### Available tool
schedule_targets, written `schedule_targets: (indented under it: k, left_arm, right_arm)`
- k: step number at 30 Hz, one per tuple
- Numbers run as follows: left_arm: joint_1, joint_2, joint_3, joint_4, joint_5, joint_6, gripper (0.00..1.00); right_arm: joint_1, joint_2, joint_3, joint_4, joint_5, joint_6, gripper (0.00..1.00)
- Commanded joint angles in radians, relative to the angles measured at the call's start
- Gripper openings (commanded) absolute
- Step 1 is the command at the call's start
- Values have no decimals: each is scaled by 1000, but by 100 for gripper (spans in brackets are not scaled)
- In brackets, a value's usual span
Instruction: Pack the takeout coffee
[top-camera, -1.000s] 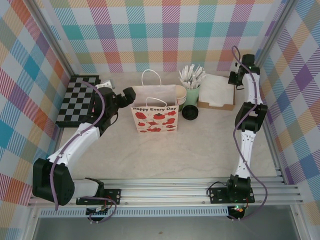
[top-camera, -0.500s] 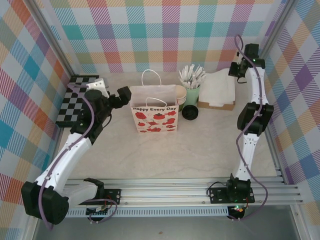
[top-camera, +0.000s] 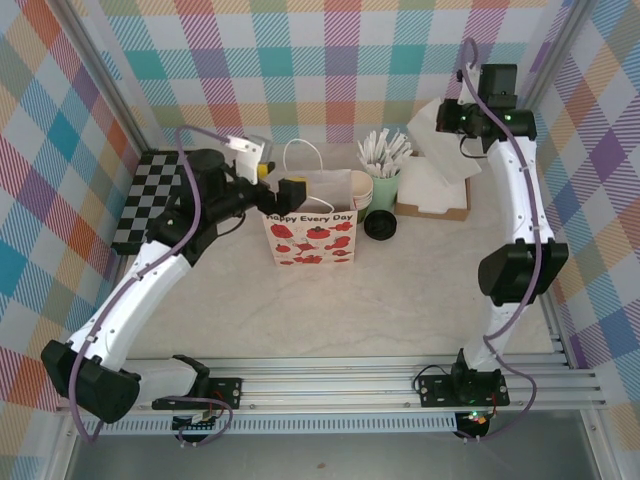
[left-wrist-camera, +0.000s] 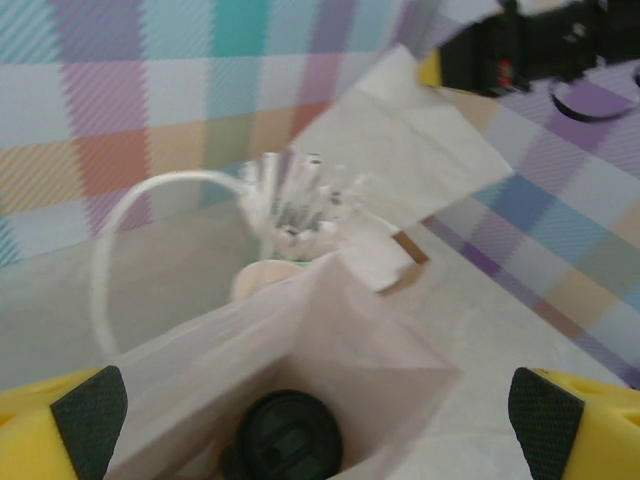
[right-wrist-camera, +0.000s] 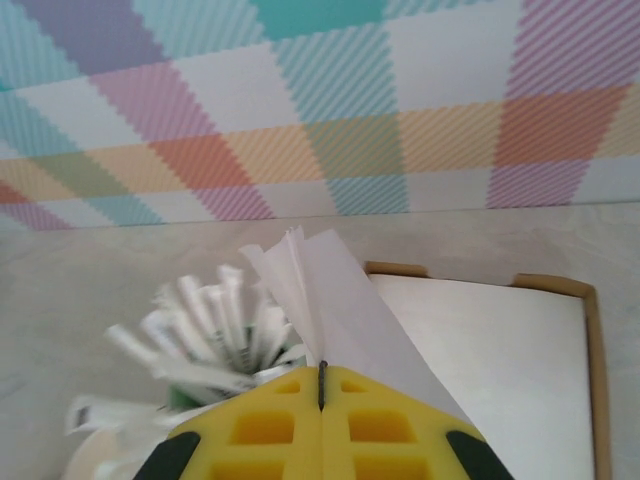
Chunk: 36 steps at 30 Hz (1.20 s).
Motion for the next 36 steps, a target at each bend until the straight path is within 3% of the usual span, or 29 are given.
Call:
schedule_targets:
  k: [1, 10, 16, 21, 27, 33, 36]
  left_arm:
    - [-53, 38, 116, -91, 116, 166, 100]
    - [-95, 257, 354, -84, 26, 175, 100]
    - [-92, 352, 373, 54, 197, 301, 100]
    - [-72, 362, 280, 353, 285, 308, 100]
    - [-51, 378, 279, 438, 410, 292, 100]
    - [-44, 403, 306, 361, 623, 357, 95]
    - [-36, 393, 301, 368, 668, 356, 93]
  right_arm:
    - [58, -120, -35, 29, -56, 5, 0]
    - [257, -282, -75, 25, -138, -11, 0]
    - [344, -299, -32, 18, -265, 1, 0]
    - [392, -309, -32, 8, -421, -65, 0]
    - [418, -293, -26, 5, -542, -94, 0]
    - [421, -267, 12, 37, -618, -90, 0]
    - [421, -261, 14, 42, -636, -99, 0]
